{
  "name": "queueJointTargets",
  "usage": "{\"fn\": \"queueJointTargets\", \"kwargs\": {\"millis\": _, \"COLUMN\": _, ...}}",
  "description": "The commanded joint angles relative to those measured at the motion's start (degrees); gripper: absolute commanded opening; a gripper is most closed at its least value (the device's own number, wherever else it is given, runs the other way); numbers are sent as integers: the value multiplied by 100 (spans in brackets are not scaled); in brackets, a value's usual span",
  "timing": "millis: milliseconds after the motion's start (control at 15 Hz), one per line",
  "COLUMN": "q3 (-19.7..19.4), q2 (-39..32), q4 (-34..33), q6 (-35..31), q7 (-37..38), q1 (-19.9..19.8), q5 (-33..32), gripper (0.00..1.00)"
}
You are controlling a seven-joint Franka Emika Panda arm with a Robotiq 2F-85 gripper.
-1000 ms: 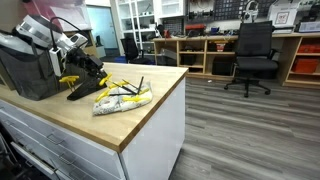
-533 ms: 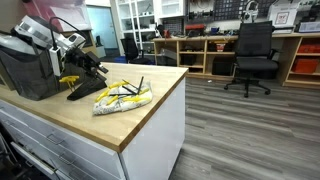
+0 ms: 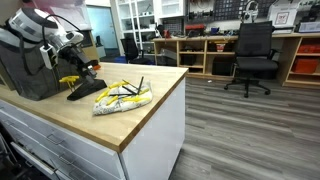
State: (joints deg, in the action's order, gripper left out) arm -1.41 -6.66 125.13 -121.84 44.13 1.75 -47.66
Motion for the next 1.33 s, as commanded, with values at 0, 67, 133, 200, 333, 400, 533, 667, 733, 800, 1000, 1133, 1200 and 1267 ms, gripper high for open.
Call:
{"fn": "queueJointTargets", "kwargs": {"millis": 0, "q3": 72, "q2": 447, "q4": -26, "q6": 208, "q7": -560, "q1": -50, "q5": 1321, "gripper": 100}}
{"fn": "queueJointTargets", "kwargs": {"millis": 67, "q3": 63, "q2": 521, "q4": -67, "q6": 272, "q7": -676, "q1": -46, "q5": 1665, "gripper": 100}}
{"fn": "queueJointTargets", "kwargs": {"millis": 133, "q3": 54, "q2": 582, "q4": -104, "q6": 336, "q7": -742, "q1": -45, "q5": 1954, "gripper": 100}}
{"fn": "queueJointTargets", "kwargs": {"millis": 200, "q3": 49, "q2": 629, "q4": -158, "q6": 409, "q7": -779, "q1": -49, "q5": 2223, "gripper": 100}}
{"fn": "queueJointTargets", "kwargs": {"millis": 333, "q3": 35, "q2": 673, "q4": -313, "q6": 561, "q7": -784, "q1": -76, "q5": 2682, "gripper": 100}}
{"fn": "queueJointTargets", "kwargs": {"millis": 400, "q3": 27, "q2": 688, "q4": -381, "q6": 616, "q7": -787, "q1": -95, "q5": 2906, "gripper": 100}}
{"fn": "queueJointTargets", "kwargs": {"millis": 533, "q3": 3, "q2": 675, "q4": -569, "q6": 736, "q7": -800, "q1": -149, "q5": 3368, "gripper": 100}}
{"fn": "queueJointTargets", "kwargs": {"millis": 667, "q3": -11, "q2": 636, "q4": -771, "q6": 834, "q7": -819, "q1": -197, "q5": 3777, "gripper": 100}}
{"fn": "queueJointTargets", "kwargs": {"millis": 733, "q3": -14, "q2": 625, "q4": -842, "q6": 860, "q7": -855, "q1": -219, "q5": 3961, "gripper": 100}}
{"fn": "queueJointTargets", "kwargs": {"millis": 800, "q3": -12, "q2": 609, "q4": -923, "q6": 921, "q7": -882, "q1": -232, "q5": 4121, "gripper": 100}}
{"fn": "queueJointTargets", "kwargs": {"millis": 1000, "q3": 13, "q2": 556, "q4": -1070, "q6": 1050, "q7": -1019, "q1": -237, "q5": 4597, "gripper": 100}}
{"fn": "queueJointTargets", "kwargs": {"millis": 1133, "q3": 37, "q2": 530, "q4": -1086, "q6": 1059, "q7": -994, "q1": -213, "q5": 4810, "gripper": 100}}
{"fn": "queueJointTargets", "kwargs": {"millis": 1200, "q3": 48, "q2": 514, "q4": -1078, "q6": 1027, "q7": -953, "q1": -204, "q5": 4895, "gripper": 100}}
{"fn": "queueJointTargets", "kwargs": {"millis": 1267, "q3": 61, "q2": 491, "q4": -1069, "q6": 1008, "q7": -926, "q1": -190, "q5": 4979, "gripper": 100}}
